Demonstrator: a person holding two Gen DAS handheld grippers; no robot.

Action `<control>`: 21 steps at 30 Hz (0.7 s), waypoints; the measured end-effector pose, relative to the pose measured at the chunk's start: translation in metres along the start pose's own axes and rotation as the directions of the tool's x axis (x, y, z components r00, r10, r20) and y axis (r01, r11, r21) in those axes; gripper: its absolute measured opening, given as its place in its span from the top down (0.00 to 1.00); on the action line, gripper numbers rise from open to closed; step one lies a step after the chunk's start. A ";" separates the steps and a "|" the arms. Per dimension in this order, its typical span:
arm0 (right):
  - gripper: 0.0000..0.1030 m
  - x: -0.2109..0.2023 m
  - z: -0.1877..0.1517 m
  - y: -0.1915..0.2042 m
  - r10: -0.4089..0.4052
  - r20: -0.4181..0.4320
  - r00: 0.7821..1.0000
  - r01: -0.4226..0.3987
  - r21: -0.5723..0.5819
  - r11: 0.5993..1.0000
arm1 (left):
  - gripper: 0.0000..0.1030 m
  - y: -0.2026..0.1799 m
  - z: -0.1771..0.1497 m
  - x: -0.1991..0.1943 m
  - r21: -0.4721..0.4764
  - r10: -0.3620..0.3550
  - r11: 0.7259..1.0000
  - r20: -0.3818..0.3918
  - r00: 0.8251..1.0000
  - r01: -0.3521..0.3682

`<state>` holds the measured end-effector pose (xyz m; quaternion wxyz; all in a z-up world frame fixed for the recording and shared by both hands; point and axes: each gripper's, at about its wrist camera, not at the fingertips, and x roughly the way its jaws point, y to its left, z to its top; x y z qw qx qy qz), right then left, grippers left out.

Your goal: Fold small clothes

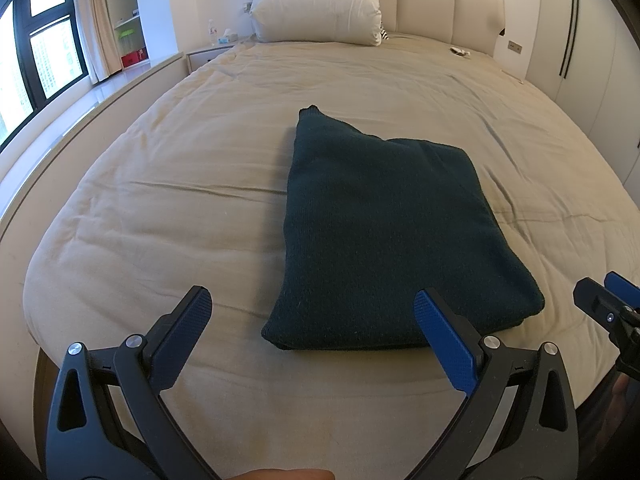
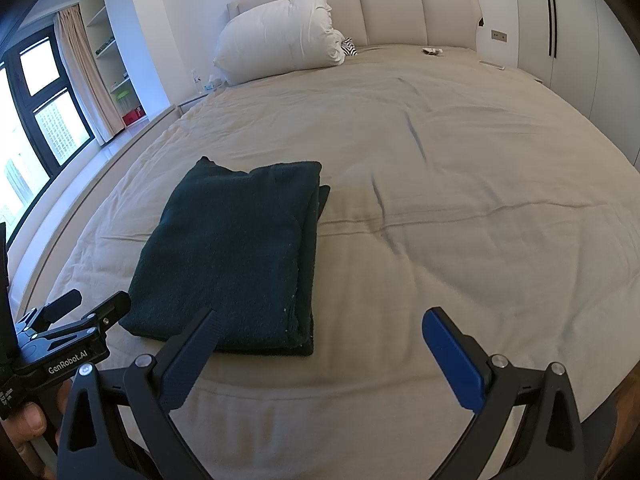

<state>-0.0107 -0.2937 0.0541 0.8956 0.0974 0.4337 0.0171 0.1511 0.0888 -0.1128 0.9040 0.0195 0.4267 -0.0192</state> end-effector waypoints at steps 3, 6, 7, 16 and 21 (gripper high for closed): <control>0.00 0.000 0.000 0.000 0.000 0.000 1.000 0.000 0.000 1.000 | 0.00 0.001 0.000 0.000 0.002 -0.001 1.000 -0.001 1.000 0.001; 0.00 0.000 0.000 0.000 0.001 -0.001 1.000 -0.001 0.000 1.000 | 0.00 0.002 0.001 0.001 0.002 -0.003 1.000 -0.002 1.000 0.003; 0.00 0.000 0.000 0.000 0.001 -0.001 1.000 -0.001 0.000 1.000 | 0.00 0.002 0.000 0.000 0.001 -0.004 1.000 -0.002 1.000 0.004; 0.00 -0.001 -0.002 -0.001 0.005 -0.005 1.000 -0.005 0.002 1.000 | 0.00 0.007 0.003 0.004 0.002 -0.012 1.000 -0.005 1.000 0.012; 0.00 -0.001 -0.001 -0.002 0.006 -0.005 1.000 -0.006 0.001 1.000 | 0.00 0.007 0.003 0.002 0.007 -0.023 1.000 0.011 1.000 0.023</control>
